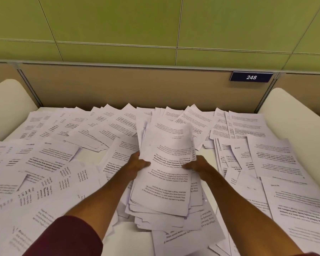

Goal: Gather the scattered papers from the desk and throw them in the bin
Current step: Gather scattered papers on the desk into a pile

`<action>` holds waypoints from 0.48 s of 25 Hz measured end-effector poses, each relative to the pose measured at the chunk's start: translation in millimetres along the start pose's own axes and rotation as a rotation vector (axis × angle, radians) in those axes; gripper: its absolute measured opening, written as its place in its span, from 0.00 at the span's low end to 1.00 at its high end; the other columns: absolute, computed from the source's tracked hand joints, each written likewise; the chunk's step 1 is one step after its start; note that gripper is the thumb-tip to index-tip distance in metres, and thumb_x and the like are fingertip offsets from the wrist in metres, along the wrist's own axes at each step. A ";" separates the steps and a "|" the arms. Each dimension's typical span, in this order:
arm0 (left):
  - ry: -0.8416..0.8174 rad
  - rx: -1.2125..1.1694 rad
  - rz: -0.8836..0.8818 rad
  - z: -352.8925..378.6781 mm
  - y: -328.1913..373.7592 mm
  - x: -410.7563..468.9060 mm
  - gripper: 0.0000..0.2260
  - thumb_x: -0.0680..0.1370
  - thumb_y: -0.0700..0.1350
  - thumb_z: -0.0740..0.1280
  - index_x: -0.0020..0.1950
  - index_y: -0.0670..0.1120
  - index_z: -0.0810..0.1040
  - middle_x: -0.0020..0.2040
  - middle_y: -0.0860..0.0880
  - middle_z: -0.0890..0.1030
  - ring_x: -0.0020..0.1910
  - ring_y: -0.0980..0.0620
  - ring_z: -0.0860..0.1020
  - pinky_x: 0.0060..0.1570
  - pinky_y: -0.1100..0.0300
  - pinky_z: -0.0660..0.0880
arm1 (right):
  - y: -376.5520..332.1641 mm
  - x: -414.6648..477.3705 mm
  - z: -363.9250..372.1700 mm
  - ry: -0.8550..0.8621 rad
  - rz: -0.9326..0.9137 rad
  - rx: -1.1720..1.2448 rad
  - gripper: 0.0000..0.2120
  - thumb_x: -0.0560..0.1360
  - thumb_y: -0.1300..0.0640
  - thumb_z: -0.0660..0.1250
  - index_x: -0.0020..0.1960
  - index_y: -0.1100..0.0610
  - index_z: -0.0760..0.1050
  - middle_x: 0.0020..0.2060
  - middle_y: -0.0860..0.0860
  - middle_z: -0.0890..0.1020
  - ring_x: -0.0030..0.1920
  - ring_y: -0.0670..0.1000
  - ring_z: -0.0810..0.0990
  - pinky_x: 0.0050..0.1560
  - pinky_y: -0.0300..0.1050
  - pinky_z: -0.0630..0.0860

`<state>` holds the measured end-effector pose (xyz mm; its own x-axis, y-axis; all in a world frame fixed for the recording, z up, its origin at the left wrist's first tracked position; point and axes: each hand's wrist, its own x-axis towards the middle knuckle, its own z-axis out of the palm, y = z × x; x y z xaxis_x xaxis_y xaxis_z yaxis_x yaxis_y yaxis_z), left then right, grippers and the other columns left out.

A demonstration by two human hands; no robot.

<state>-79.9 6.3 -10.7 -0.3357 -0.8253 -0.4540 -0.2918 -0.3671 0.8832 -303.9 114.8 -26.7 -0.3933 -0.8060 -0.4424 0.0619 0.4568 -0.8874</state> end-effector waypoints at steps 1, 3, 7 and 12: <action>-0.002 -0.029 0.053 0.0 9.2 -2.2 0.24 0.72 0.28 0.69 0.68 0.37 0.70 0.65 0.36 0.75 0.58 0.40 0.77 0.56 0.52 0.74 | -13.2 -5.2 -1.6 0.006 -0.060 -0.001 0.20 0.66 0.72 0.74 0.56 0.65 0.78 0.54 0.61 0.84 0.50 0.61 0.84 0.41 0.49 0.84; 0.014 -0.096 0.182 -1.6 32.0 -7.9 0.23 0.73 0.30 0.69 0.67 0.39 0.71 0.64 0.38 0.77 0.54 0.43 0.78 0.51 0.52 0.76 | -41.7 -14.0 -7.2 0.006 -0.206 0.047 0.18 0.66 0.72 0.73 0.54 0.61 0.78 0.52 0.59 0.84 0.49 0.61 0.84 0.39 0.48 0.84; 0.124 -0.103 0.454 -6.4 90.5 -19.0 0.22 0.75 0.43 0.70 0.68 0.45 0.69 0.63 0.46 0.78 0.57 0.44 0.79 0.54 0.48 0.78 | -103.8 -23.6 -14.6 0.102 -0.488 0.188 0.14 0.71 0.69 0.71 0.55 0.61 0.77 0.52 0.58 0.84 0.49 0.58 0.85 0.47 0.55 0.83; 0.204 -0.059 0.672 -5.6 137.0 -30.5 0.23 0.76 0.44 0.69 0.69 0.44 0.66 0.59 0.48 0.77 0.54 0.49 0.78 0.51 0.58 0.79 | -140.1 -29.6 -14.3 0.140 -0.660 0.272 0.11 0.72 0.69 0.70 0.50 0.56 0.76 0.50 0.53 0.84 0.46 0.53 0.86 0.43 0.49 0.83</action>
<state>-104.6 -21.3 124.9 -0.2501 -0.9434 0.2179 -0.0290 0.2323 0.9722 -314.1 80.0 112.6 -0.5397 -0.8176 0.2005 -0.0096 -0.2322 -0.9726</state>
